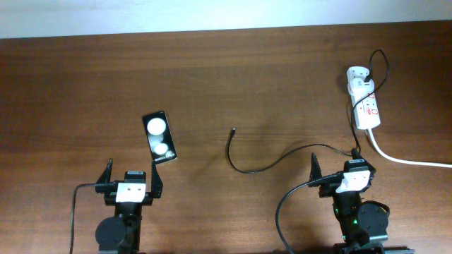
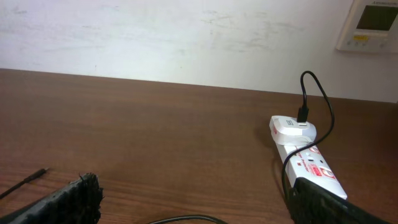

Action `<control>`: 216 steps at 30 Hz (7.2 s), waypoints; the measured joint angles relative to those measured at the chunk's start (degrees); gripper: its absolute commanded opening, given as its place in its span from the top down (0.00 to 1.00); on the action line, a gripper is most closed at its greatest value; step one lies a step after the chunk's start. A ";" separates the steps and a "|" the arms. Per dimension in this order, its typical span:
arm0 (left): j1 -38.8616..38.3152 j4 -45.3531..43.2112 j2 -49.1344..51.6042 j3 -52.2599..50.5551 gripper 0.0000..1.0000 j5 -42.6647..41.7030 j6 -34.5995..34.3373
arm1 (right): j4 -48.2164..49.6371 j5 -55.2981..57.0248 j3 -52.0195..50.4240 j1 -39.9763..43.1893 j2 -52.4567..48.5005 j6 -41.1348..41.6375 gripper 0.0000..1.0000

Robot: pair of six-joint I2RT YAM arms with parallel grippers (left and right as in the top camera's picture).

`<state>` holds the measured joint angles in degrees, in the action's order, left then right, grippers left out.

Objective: Plug charger to phone and switch on socket

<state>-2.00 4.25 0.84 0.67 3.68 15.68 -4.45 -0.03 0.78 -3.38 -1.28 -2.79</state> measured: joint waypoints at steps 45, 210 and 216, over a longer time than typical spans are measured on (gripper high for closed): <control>0.00 0.00 0.00 0.00 0.01 0.00 0.00 | 0.00 0.00 0.00 0.00 0.00 0.00 0.01; -3.28 58.55 124.63 91.10 0.01 -5.16 -32.46 | 0.00 0.00 0.00 0.00 0.00 0.00 0.01; -3.28 56.48 123.23 88.65 0.01 -5.33 -35.28 | 0.00 0.00 0.00 0.00 0.00 -0.02 0.01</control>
<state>-5.28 60.73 124.07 89.32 -1.65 -19.59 -4.45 -0.03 0.78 -3.38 -1.28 -2.81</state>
